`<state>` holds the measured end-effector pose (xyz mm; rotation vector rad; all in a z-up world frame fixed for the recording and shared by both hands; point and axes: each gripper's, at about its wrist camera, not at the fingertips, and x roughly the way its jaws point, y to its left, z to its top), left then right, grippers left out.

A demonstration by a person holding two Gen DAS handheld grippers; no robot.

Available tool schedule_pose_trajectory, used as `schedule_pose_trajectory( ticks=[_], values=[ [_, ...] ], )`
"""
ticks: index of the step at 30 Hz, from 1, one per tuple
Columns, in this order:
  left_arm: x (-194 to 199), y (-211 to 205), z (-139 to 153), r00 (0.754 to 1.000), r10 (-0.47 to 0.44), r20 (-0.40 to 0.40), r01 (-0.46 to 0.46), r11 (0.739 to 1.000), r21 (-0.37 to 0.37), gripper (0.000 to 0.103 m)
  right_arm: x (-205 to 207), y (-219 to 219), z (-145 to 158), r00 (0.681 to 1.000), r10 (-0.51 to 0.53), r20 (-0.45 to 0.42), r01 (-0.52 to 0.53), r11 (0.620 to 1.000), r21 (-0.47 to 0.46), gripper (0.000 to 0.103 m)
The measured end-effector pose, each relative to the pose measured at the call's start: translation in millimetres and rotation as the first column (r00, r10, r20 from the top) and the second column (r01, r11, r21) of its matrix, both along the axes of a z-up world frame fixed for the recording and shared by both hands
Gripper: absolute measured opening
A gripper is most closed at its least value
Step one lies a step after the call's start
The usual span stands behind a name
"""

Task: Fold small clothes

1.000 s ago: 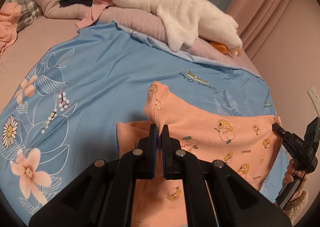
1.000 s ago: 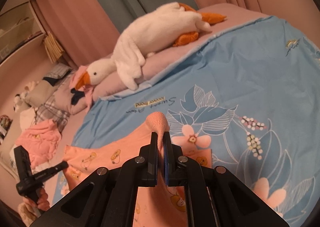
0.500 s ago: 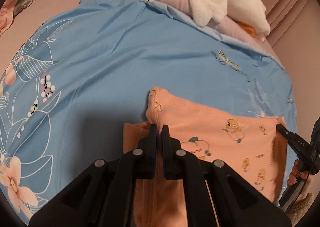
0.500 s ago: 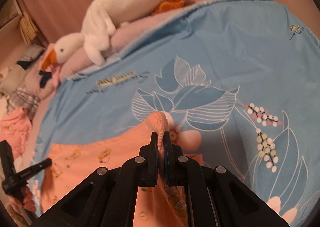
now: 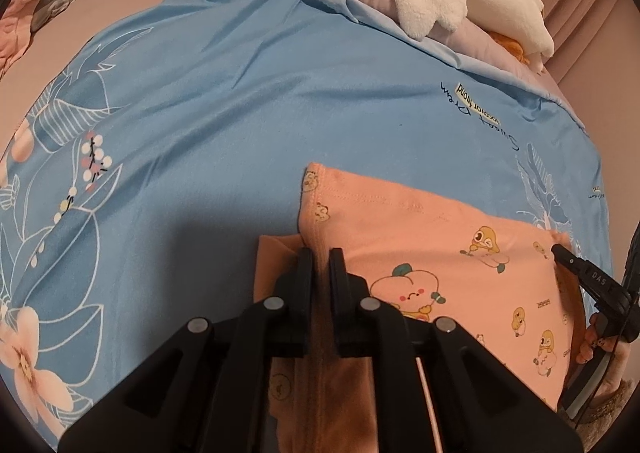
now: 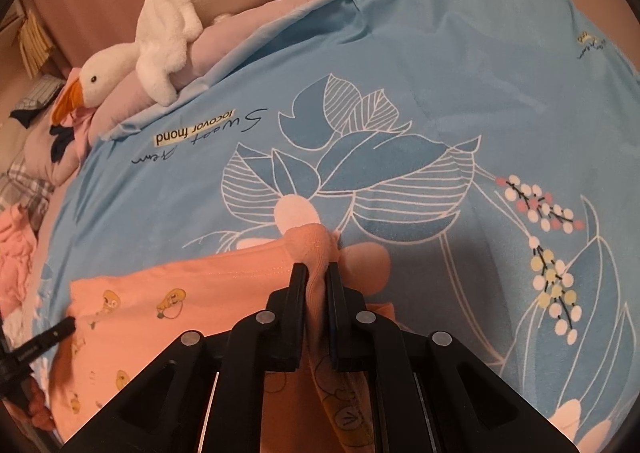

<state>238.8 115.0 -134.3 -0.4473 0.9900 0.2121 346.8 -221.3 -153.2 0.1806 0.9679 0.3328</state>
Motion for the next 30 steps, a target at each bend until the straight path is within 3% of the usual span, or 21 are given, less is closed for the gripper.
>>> schedule_pose_trajectory(
  ticks=[1,5,8,9,13,15,17,22,25,30],
  values=[
    [-1.5,-0.7,1.9,1.0,0.001,0.0,-0.001,1.0,0.002,0.016,-0.5,1.8,1.4,1.0,-0.002,0.002,0.002,1.0,-0.019,0.007],
    [-16.0,-5.4,20.9,1.0,0.002,0.023,-0.004,0.998,0.063,0.051,-6.7,3.4,12.4,0.999,-0.034,0.035,0.037,0.997,-0.073,0.04],
    [-30.8,-5.3,40.4,0.998,0.015,0.063,-0.02,0.997,0.073,0.071,-15.0,-0.8,26.3,0.997,-0.044,0.06,0.048,0.996,-0.071,0.054],
    [-37.8,-4.3,48.1,0.996,0.02,0.085,-0.025,0.998,0.064,0.074,-20.0,-3.7,33.4,0.996,-0.051,0.07,0.056,0.996,-0.065,0.065],
    [-63.7,-7.4,75.8,0.989,0.017,0.145,-0.025,0.998,0.052,0.09,-41.9,-14.1,59.7,0.991,-0.071,0.109,0.072,0.997,-0.003,0.076],
    [-75.4,-11.8,85.6,0.985,0.015,0.173,-0.024,0.998,0.051,0.093,-56.0,-19.7,73.8,0.988,-0.081,0.133,0.078,0.997,0.026,0.084],
    [-86.0,-16.3,92.7,0.981,0.013,0.193,-0.024,0.998,0.051,0.099,-69.4,-24.3,85.4,0.982,-0.085,0.166,0.078,0.996,0.044,0.085],
    [-103.8,-20.8,86.5,0.983,0.022,0.184,-0.027,0.999,0.025,0.1,-101.4,-31.7,100.1,0.97,-0.098,0.221,0.092,0.995,0.039,0.091],
    [-109.3,-20.8,70.5,0.989,0.03,0.148,-0.029,1.0,-0.012,0.099,-114.4,-33.4,91.9,0.969,-0.104,0.226,0.1,0.995,0.031,0.091],
    [-115.2,-21.9,38.3,0.995,0.028,0.091,-0.021,0.997,-0.078,0.098,-135.3,-53.1,61.7,0.978,-0.143,0.152,0.125,0.984,0.124,0.091]
  ],
)
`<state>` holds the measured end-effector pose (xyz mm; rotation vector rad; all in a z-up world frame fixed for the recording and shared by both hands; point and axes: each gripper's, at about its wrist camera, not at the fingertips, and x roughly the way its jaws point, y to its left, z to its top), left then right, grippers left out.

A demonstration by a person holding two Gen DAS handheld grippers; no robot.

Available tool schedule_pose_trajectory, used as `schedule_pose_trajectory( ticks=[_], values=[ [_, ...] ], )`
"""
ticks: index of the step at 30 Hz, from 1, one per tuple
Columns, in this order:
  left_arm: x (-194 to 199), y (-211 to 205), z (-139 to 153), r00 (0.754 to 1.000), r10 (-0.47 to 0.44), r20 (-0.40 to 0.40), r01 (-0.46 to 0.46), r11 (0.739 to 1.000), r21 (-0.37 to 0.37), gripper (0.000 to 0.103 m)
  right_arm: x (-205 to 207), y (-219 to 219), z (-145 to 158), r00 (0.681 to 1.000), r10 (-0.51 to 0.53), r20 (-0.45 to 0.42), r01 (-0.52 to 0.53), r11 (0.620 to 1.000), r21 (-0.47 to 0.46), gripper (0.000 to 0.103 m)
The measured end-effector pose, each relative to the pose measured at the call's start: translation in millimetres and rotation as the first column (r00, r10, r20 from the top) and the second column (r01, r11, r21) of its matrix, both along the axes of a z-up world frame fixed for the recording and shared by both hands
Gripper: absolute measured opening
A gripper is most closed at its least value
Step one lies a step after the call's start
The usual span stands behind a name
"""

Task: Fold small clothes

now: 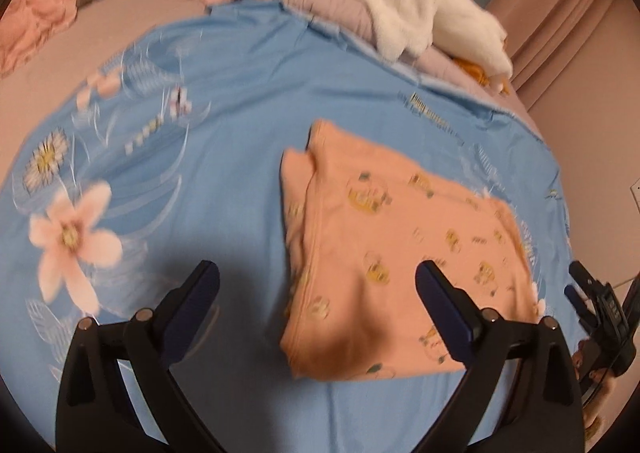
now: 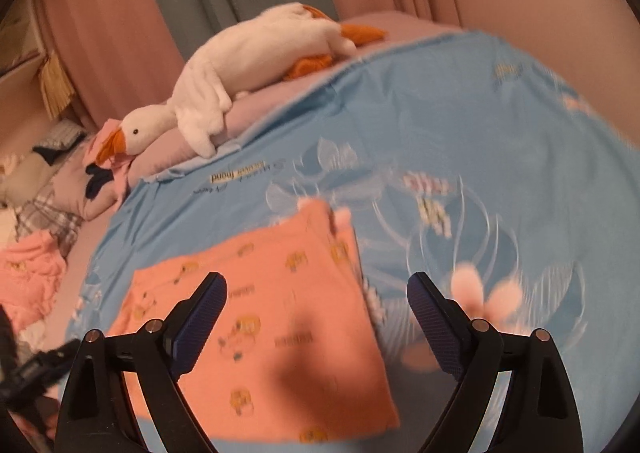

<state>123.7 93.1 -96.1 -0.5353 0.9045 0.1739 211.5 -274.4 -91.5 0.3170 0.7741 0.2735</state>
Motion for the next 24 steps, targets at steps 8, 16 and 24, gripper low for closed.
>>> schedule_pose_trajectory(
  ticks=[8,16,24],
  values=[
    [6.9,-4.7,-38.2,0.996,-0.013,-0.084,0.01,0.999,-0.032,0.088,-26.3,-19.8,-44.0,0.992,-0.043,-0.118,0.05,0.997,0.061,0.091],
    [6.1,-12.1,-44.6,0.998,-0.04,-0.041,0.036,0.994,-0.108,0.066,-43.0,-20.4,-64.8,0.986,-0.025,-0.163,0.045,0.992,0.122,0.091],
    [16.6,-30.8,-49.1,0.998,-0.055,-0.024,0.052,0.994,-0.095,0.054,-37.0,-4.2,-73.3,0.99,0.015,-0.141,0.007,0.988,0.154,0.086]
  ],
)
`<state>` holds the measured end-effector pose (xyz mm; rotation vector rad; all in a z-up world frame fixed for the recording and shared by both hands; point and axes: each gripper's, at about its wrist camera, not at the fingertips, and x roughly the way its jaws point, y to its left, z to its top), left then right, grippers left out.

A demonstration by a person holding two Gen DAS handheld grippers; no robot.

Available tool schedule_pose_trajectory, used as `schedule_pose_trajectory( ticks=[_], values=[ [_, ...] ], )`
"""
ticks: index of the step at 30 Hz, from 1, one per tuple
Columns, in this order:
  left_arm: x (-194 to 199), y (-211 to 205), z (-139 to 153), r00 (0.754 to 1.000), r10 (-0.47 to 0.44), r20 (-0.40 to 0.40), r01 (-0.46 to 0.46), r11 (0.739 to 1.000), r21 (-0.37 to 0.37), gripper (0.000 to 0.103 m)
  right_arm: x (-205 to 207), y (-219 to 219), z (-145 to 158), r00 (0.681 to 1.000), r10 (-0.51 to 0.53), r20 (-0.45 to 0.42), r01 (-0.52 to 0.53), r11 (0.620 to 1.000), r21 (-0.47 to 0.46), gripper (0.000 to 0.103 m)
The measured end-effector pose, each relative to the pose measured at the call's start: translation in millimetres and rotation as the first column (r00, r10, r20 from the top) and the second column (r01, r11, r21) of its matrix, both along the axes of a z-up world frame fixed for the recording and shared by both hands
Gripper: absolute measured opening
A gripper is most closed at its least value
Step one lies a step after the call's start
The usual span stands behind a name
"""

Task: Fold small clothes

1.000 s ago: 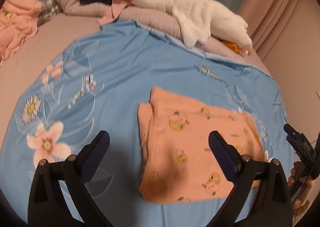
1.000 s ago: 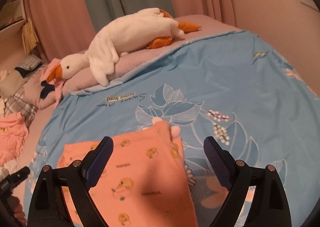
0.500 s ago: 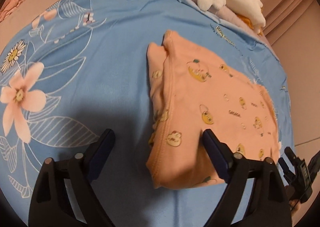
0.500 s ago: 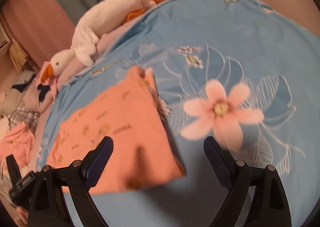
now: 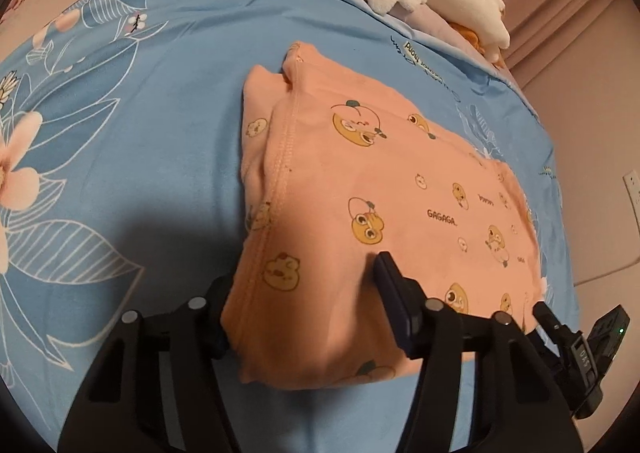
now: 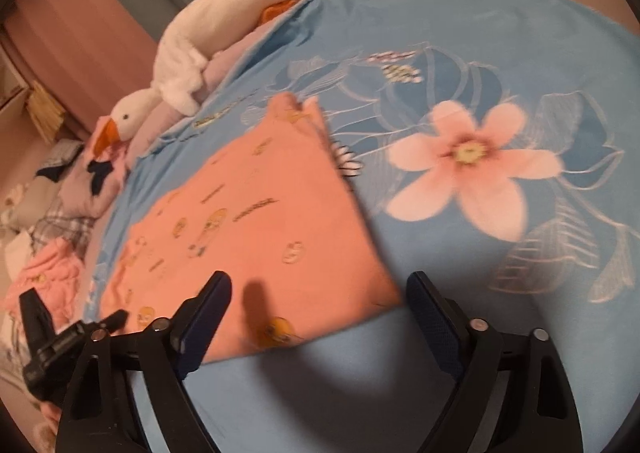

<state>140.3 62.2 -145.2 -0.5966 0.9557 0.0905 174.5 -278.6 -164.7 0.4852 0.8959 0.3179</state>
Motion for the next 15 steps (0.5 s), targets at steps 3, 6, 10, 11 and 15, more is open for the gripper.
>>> schedule_pose_trajectory(
  ticks=[3,6,10,11,15],
  values=[
    [2.4,1.5,-1.9,1.0,0.006,0.0,-0.006,1.0,-0.019,0.041,8.4,7.5,-1.3,1.0,0.01,0.022,-0.01,1.0,-0.005,0.082],
    [2.6,3.2,-3.0,1.0,0.02,0.004,-0.02,0.999,-0.03,0.026,20.6,14.4,-3.0,0.999,0.039,0.035,-0.04,0.999,0.036,0.07],
    [-0.5,0.4,2.0,0.999,0.04,0.027,-0.039,0.999,-0.025,0.015,43.0,18.6,-8.3,0.998,0.047,0.038,-0.05,0.994,0.095,0.029],
    [-2.3,-0.2,4.4,0.998,0.044,0.037,-0.043,0.999,-0.024,0.014,45.2,19.4,-9.2,0.998,0.054,0.035,-0.058,0.993,0.107,0.022],
    [-12.5,-2.8,20.1,0.995,0.06,0.082,-0.057,0.998,-0.036,0.013,37.7,19.0,3.1,0.995,0.064,0.078,-0.072,0.991,0.114,0.017]
  ],
)
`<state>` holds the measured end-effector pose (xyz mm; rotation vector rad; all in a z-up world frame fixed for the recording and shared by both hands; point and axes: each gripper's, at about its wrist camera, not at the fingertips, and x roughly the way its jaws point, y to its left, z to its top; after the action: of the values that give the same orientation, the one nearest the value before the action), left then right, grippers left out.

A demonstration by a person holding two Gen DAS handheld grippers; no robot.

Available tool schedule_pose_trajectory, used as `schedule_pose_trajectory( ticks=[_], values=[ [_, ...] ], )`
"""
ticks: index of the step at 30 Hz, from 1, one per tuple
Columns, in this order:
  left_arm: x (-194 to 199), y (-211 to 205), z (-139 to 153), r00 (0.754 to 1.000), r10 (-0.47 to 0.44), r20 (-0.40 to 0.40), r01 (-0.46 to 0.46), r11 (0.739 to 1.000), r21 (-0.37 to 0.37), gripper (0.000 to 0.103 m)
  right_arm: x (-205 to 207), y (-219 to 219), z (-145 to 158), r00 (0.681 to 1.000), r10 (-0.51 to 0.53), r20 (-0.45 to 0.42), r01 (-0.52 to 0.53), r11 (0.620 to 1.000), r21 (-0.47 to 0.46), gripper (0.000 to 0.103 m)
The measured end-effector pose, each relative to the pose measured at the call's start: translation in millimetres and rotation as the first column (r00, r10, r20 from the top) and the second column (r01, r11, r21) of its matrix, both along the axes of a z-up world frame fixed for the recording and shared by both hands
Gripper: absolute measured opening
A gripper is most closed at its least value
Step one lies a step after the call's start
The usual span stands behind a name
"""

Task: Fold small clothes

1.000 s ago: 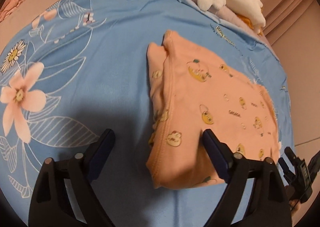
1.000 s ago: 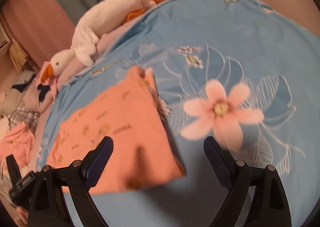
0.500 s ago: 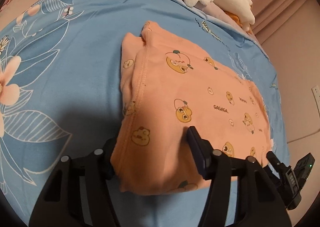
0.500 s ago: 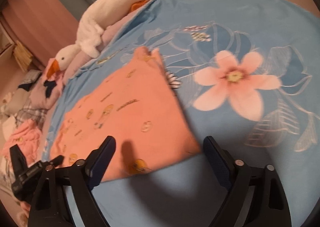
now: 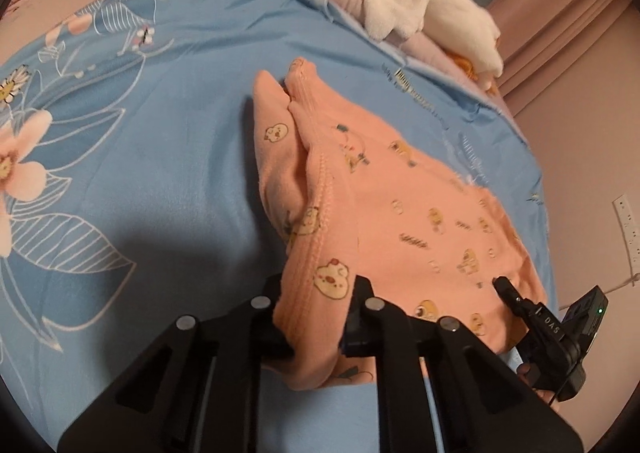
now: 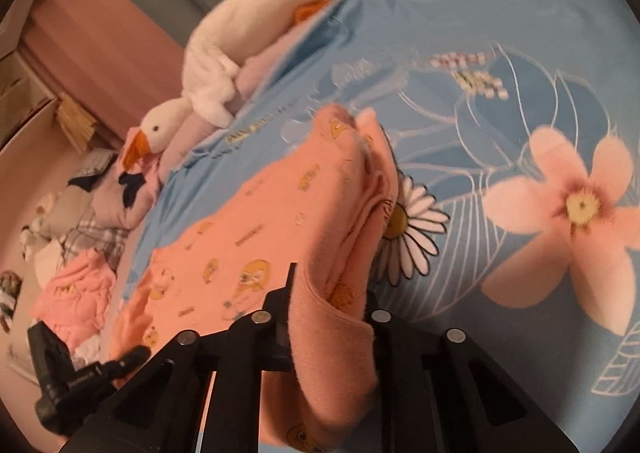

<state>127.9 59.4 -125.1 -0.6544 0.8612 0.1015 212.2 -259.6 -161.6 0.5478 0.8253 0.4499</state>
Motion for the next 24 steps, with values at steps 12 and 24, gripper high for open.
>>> schedule_pose_trajectory(
  ticks=[12,24],
  values=[
    [-55.1,-29.6,27.6,0.999,-0.041,0.019,0.04,0.999,0.024,0.013,-61.0,-15.6,48.4,0.993,0.006,0.119,-0.008,1.0,0.017,0.016],
    [-81.2,-46.6,-1.8,0.999,-0.034,-0.041,0.037,0.996,0.08,0.014,-74.2,-24.6,27.4,0.998,-0.01,0.061,0.011,1.0,-0.023,0.016]
  ],
)
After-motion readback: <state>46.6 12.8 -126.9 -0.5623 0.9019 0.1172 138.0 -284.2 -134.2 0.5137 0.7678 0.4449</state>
